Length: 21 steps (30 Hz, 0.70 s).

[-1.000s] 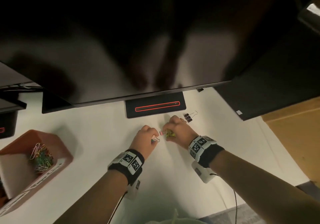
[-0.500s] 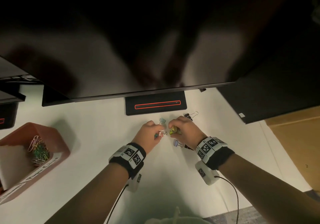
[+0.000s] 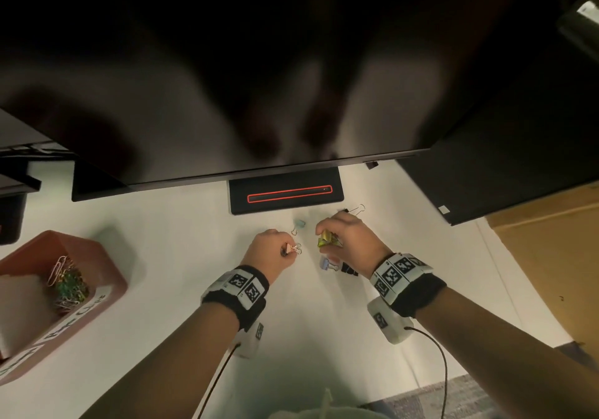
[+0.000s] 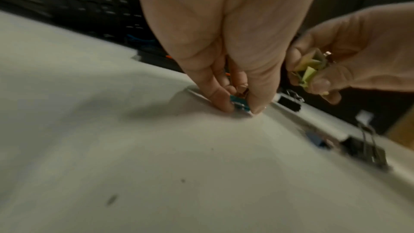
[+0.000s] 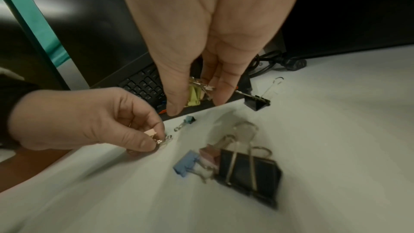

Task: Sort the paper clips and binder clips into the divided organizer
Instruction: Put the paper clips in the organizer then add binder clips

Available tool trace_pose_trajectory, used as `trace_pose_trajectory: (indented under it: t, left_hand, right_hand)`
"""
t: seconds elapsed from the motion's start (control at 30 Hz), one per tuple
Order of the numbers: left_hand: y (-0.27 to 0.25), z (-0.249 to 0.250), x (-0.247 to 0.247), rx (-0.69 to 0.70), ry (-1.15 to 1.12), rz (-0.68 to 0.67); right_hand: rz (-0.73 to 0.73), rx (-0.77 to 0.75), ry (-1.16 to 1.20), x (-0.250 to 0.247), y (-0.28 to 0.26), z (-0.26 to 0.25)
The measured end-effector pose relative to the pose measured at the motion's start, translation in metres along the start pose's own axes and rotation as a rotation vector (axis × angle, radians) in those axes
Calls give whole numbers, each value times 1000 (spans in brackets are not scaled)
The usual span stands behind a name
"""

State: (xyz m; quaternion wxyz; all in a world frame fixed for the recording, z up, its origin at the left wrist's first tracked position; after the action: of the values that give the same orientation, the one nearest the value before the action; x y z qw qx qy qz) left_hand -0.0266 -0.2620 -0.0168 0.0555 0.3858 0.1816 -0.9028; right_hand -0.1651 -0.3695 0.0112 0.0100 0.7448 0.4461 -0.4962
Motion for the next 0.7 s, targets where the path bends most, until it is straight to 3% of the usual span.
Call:
trace_pose_trajectory:
  t: [0.23,0.33,0.53,0.7]
  left_hand:
    - [-85,-43,-77,-133,-270,358]
    - [-141,-80,-122,-233,-275,497]
    - [-255,-163,-198,-564,-130,662]
    - [-300,-233,-220,-685,-437,726]
  right_hand:
    - [-44,-236,23,30,4,-74]
    - [-118,-381,30,57,9,-142]
    - [-260,-634,91,127,-3,-309]
    - [-355,-604,32,185,-19,-412]
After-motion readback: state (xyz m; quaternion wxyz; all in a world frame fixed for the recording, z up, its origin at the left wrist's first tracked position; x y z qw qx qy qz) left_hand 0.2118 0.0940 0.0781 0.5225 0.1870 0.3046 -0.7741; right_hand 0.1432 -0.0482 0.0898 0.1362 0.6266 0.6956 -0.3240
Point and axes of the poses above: each hand's wrist, its own y-axis towards the middle knuckle, its own x-axis out of the palm, z = x × y, the point moved 3 cm from there along y, towards the middle knuckle, and after that the axes turned 10 degrees about x, right-handed, at the moved point
